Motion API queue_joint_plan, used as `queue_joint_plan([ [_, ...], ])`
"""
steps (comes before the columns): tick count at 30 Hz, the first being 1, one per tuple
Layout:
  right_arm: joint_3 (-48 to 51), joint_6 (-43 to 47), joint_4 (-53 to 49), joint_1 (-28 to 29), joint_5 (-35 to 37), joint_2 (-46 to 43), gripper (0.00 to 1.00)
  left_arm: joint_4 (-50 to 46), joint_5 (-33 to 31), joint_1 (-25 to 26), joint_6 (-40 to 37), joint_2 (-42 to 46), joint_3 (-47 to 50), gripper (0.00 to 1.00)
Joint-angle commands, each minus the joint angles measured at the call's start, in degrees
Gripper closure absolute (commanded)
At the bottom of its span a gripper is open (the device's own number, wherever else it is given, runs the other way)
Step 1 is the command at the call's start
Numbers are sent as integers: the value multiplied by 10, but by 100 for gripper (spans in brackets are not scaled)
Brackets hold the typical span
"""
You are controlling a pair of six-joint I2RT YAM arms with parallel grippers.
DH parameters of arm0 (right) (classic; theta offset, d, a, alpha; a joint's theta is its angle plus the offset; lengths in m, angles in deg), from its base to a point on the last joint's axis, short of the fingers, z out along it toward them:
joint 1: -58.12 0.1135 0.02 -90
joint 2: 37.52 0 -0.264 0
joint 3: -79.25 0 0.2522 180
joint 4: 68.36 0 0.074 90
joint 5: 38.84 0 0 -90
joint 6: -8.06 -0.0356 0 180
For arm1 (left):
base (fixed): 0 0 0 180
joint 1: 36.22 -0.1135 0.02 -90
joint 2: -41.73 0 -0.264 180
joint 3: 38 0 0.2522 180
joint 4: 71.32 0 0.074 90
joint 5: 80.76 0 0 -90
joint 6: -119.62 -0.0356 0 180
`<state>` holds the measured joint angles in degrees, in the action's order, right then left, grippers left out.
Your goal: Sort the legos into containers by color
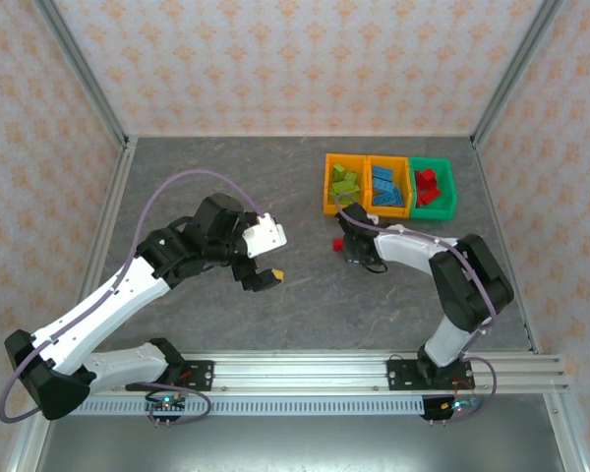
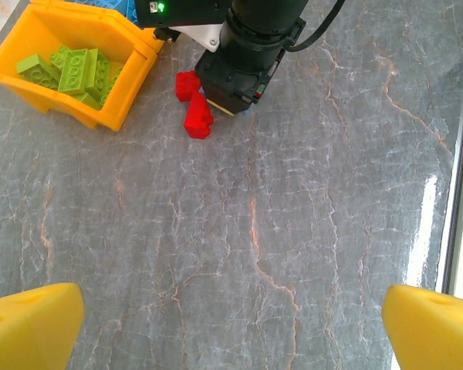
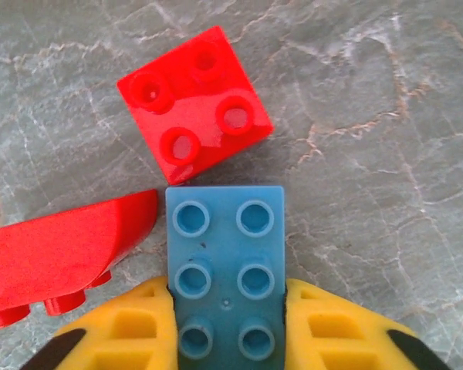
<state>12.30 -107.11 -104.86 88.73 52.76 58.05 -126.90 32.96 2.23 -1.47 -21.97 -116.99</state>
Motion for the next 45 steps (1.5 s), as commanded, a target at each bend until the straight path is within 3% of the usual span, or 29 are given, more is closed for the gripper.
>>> queue_joint_plan([
  [1, 15, -13, -13, 2, 40, -56, 77, -2, 8, -6, 10, -1, -16, 0],
  [7, 25, -5, -25, -6, 110, -221, 77, -1, 10, -6, 10, -1, -16, 0],
  [10, -3, 30, -21, -51, 127, -245, 76, -2, 11, -7, 12, -3, -18, 0],
  [13, -59, 76, -13, -113, 102, -201, 76, -4, 13, -7, 13, -2, -19, 0],
  [17, -181, 125, -31, -162, 68, -75, 77, -4, 10, -7, 14, 2, -20, 0],
  [24, -390, 153, -90, -186, 54, 121, 75, -8, -1, -7, 14, 0, -21, 0],
  [26, -434, 150, -112, -188, 53, 159, 67, -9, -2, -7, 15, 0, -22, 0],
  [28, -465, 152, -136, -188, 47, 177, 48, -10, -4, -7, 15, 1, -21, 0],
  [30, -484, 147, -169, -185, 47, 179, 41, -11, -6, -7, 16, 1, -22, 0],
  [37, -319, 99, -158, -158, 31, 2, 38, -17, -12, -7, 13, 0, -26, 0],
  [41, -194, 69, -130, -105, -8, -110, 36, -15, -15, -7, 11, 2, -23, 0],
  [45, -118, -6, -110, -60, -33, -143, 34, -15, -11, -7, 11, 1, -25, 0],
])
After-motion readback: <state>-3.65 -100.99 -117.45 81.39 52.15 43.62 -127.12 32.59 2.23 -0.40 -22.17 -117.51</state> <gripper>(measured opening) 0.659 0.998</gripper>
